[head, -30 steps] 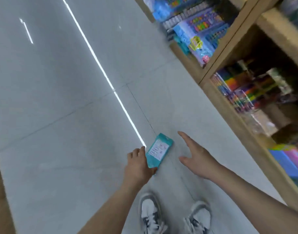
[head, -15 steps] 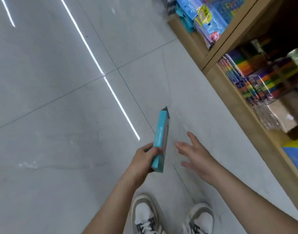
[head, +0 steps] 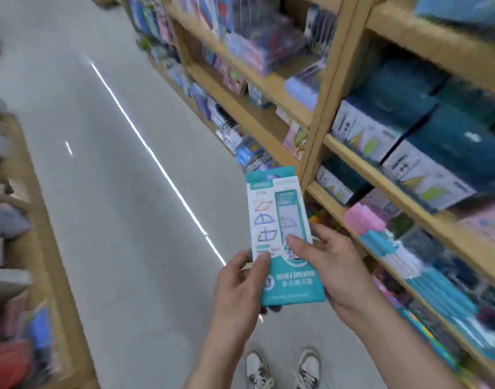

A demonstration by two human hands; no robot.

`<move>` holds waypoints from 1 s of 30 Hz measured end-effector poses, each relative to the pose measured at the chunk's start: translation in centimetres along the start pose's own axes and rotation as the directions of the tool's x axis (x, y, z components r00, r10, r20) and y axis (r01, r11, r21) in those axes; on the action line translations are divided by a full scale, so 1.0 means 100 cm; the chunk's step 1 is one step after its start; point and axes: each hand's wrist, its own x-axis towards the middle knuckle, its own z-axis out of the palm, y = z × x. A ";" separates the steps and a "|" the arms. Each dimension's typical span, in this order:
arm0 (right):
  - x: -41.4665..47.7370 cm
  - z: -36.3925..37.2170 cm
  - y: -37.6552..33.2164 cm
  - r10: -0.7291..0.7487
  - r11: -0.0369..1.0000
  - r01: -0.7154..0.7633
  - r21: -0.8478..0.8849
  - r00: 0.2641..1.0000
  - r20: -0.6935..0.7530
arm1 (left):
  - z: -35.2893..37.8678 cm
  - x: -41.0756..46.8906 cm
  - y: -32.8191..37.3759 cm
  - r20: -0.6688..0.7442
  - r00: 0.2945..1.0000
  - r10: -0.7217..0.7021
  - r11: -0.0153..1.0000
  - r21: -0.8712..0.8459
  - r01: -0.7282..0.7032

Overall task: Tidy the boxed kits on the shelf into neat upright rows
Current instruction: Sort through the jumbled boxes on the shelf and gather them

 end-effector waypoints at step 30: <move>-0.019 -0.144 -0.273 -0.402 0.915 0.323 -0.244 0.796 -0.454 | 0.259 0.075 0.268 0.566 0.674 0.474 0.212 0.670 -0.711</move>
